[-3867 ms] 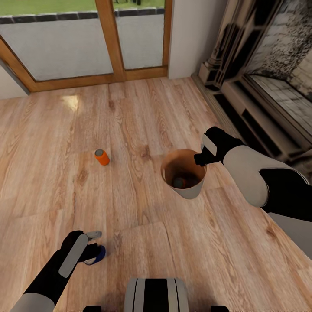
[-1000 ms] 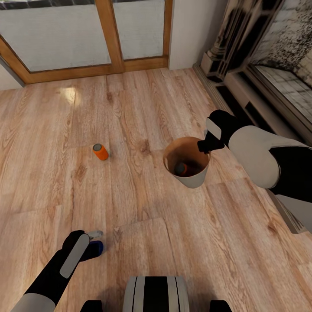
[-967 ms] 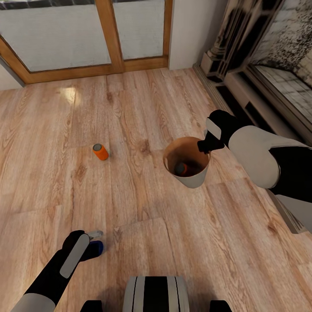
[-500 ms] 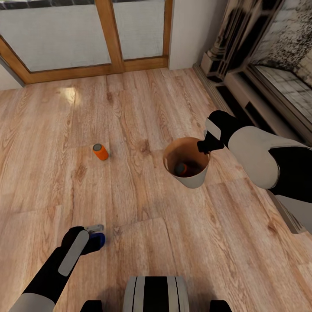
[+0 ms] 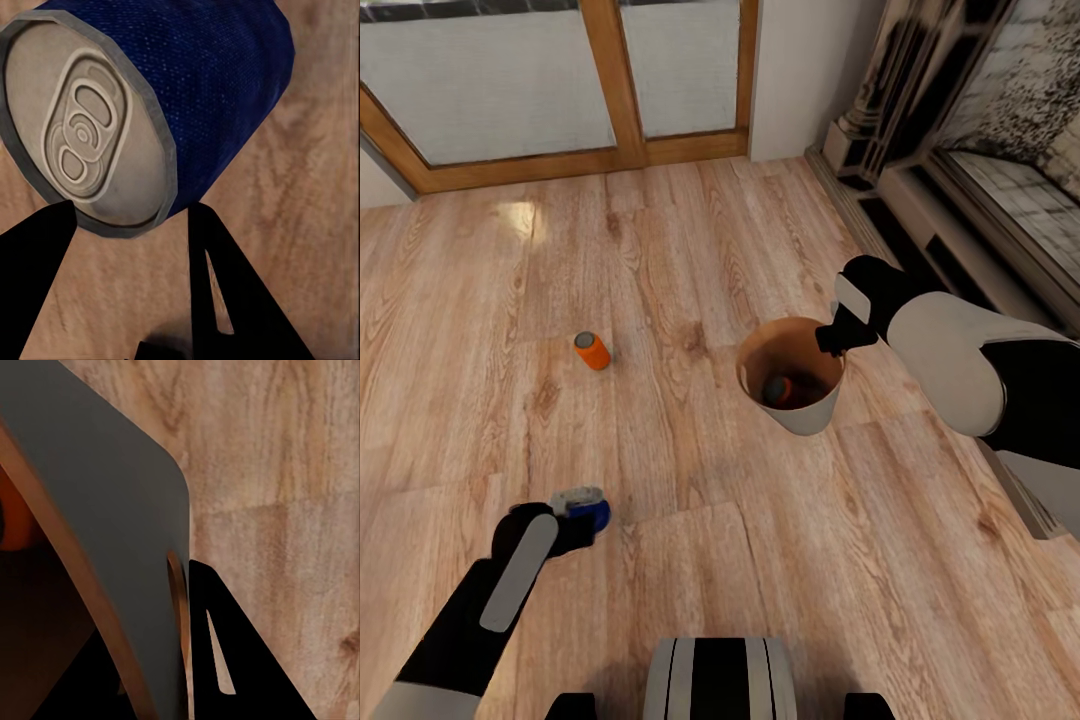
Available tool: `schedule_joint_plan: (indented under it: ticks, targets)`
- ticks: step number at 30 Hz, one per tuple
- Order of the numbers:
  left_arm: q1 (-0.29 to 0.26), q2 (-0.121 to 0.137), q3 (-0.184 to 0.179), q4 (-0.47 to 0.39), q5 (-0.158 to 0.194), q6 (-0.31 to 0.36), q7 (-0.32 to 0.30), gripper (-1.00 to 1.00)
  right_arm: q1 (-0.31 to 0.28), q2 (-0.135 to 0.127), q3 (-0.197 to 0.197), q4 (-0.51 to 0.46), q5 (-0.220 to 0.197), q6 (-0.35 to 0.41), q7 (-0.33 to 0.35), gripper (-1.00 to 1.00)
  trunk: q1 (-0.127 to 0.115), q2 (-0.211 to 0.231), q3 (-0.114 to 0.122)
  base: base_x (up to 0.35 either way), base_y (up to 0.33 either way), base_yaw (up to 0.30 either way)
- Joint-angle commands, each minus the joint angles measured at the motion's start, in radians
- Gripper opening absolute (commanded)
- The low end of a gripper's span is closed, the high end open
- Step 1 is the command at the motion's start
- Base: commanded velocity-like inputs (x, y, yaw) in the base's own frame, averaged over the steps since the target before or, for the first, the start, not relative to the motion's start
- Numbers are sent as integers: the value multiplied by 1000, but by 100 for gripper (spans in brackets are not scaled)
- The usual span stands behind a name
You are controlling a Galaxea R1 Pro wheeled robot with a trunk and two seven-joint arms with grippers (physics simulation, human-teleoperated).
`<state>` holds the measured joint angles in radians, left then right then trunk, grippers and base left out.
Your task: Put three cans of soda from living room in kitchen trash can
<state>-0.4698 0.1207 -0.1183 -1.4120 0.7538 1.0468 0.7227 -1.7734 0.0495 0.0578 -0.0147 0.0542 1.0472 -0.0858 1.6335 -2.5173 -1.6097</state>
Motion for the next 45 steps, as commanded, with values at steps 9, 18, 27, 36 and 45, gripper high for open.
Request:
schedule_joint_plan:
  ticks: [9,18,27,36,45]
  targets:
    - [1,1,3,-99,2,0,0,-100,26,-12,-6,-4,-6,0,4,-100,0,0,0,0,0,0]
    - [2,8,5,-176,78,0,0,-100,78,-33,-6,-14,-4,0,6,-100,0,0,0,0,0,0]
    - [2,11,5,-181,139,0,0,-100,91,-43,-5,-17,-4,0,6,-100,0,0,0,0,0,0]
    - [2,11,6,-182,153,0,0,-100,92,-39,-4,-17,-4,0,4,-100,-2,1,19,0,0,0]
    - [1,14,7,-182,200,0,0,-100,93,-36,-8,-8,-10,0,4,-100,-6,3,54,0,0,0]
